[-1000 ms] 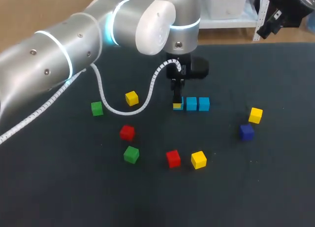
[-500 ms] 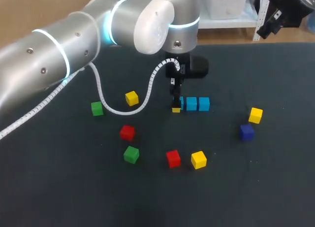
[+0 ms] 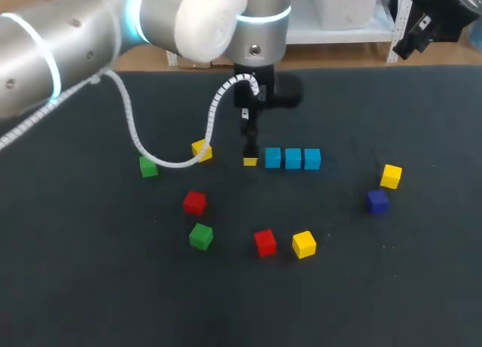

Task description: Place the blue cubes, place green cubes on the blue cubes, place the yellow cubes on the green cubes, then place the red cubes on the yellow cubes, and place purple cube on the red cubes.

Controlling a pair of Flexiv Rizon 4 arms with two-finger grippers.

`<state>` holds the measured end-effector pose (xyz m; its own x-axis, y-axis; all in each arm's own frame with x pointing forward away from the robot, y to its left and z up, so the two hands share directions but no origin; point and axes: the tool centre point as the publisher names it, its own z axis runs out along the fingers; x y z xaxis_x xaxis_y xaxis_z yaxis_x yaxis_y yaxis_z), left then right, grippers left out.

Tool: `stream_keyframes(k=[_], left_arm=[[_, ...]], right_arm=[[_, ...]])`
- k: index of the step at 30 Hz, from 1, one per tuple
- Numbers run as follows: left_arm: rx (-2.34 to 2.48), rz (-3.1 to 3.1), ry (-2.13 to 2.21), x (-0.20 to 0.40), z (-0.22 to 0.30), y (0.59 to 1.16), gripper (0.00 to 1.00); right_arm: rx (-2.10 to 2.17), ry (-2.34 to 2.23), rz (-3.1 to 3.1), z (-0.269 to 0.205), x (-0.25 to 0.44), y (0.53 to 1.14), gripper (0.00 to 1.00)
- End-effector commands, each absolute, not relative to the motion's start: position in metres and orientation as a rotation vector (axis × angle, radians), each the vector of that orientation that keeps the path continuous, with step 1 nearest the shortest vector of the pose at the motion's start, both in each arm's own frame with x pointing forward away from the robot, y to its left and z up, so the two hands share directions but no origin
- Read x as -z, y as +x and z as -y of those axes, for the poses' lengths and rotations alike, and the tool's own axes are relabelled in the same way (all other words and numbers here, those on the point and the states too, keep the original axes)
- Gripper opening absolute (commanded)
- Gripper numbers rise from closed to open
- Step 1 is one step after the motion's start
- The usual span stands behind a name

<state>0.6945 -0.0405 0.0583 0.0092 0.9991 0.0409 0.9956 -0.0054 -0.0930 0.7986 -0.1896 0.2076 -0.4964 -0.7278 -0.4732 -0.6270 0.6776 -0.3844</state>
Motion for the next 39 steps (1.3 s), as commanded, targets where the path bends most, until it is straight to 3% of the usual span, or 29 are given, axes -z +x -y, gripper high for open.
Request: stream_keyframes(k=[1, 19, 28, 39], left_arm=[[0.034, 2.230, -2.196, -0.066, 0.018, 0.673, 1.00], [0.097, 2.190, -2.218, -0.074, -0.037, 0.632, 1.00], [0.112, 1.936, -2.443, -0.069, -0.034, 0.603, 1.00], [0.013, 1.948, -2.391, -0.055, -0.037, 0.563, 1.00]], right_arm=[[0.219, -1.031, -2.268, 0.189, -0.207, 0.797, 1.00], [0.219, -1.031, -2.268, 0.189, -0.207, 0.797, 1.00], [0.219, -1.031, -2.268, 0.189, -0.207, 0.797, 1.00], [0.219, -1.031, -2.268, 0.189, -0.207, 0.797, 1.00]])
